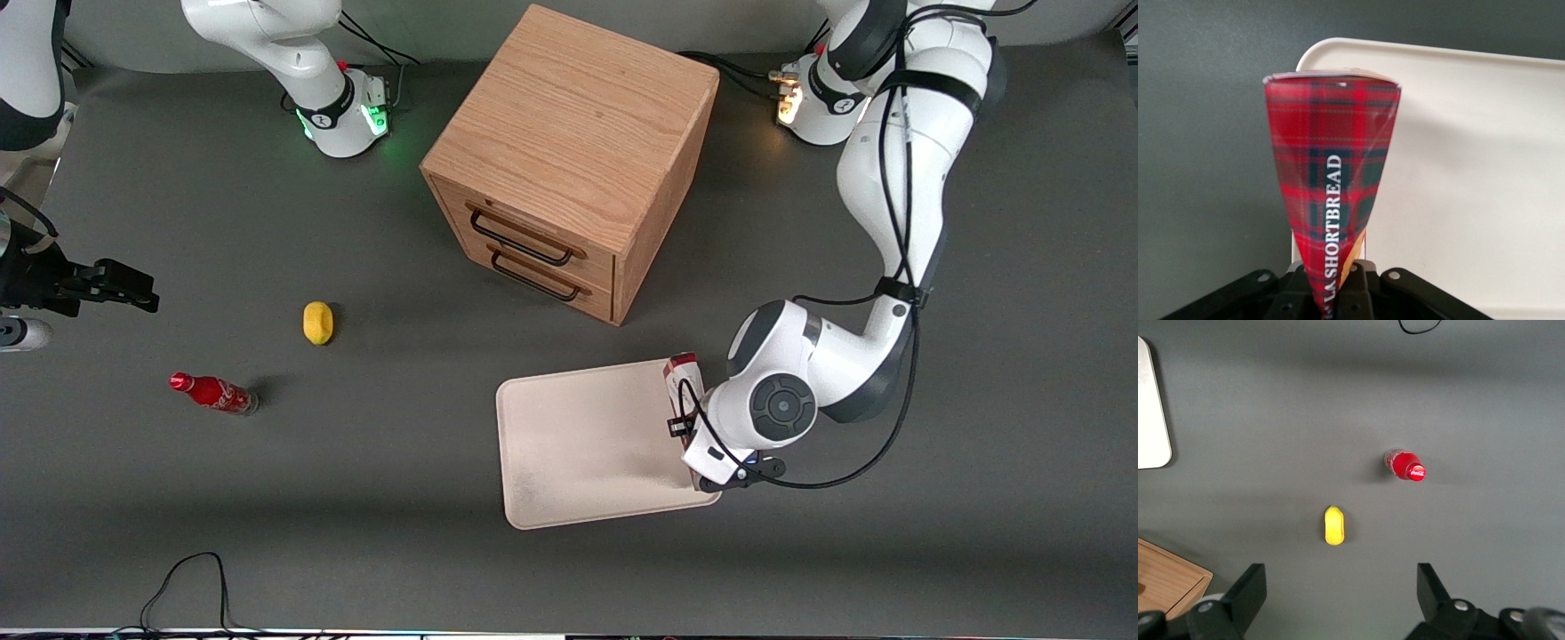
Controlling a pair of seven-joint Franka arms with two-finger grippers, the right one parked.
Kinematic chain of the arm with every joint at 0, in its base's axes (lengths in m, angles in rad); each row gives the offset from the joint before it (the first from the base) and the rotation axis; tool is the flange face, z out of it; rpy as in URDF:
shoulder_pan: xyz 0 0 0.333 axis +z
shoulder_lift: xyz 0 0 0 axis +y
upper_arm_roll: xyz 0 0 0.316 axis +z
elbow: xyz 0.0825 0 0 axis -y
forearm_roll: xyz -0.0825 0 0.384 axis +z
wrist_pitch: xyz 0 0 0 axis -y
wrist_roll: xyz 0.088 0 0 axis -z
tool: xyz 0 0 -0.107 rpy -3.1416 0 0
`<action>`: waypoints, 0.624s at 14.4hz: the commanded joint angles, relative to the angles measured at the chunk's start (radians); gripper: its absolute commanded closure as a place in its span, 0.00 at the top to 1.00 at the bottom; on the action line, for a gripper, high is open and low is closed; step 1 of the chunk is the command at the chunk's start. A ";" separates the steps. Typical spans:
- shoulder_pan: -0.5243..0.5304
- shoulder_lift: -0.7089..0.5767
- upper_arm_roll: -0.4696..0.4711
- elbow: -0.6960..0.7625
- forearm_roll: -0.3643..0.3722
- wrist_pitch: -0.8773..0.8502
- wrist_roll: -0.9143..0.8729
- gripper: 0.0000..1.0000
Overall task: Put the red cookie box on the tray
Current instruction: 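Lower the cookie box onto the tray and open the left gripper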
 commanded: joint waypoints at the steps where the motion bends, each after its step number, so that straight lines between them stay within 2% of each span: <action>1: -0.011 0.001 0.019 -0.008 0.019 0.025 -0.001 0.00; 7: -0.012 0.007 0.019 -0.016 0.016 0.041 -0.011 0.00; 8: -0.014 0.007 0.019 -0.016 0.021 0.041 -0.011 0.67; 9: -0.014 0.006 0.019 -0.016 0.021 0.039 -0.012 1.00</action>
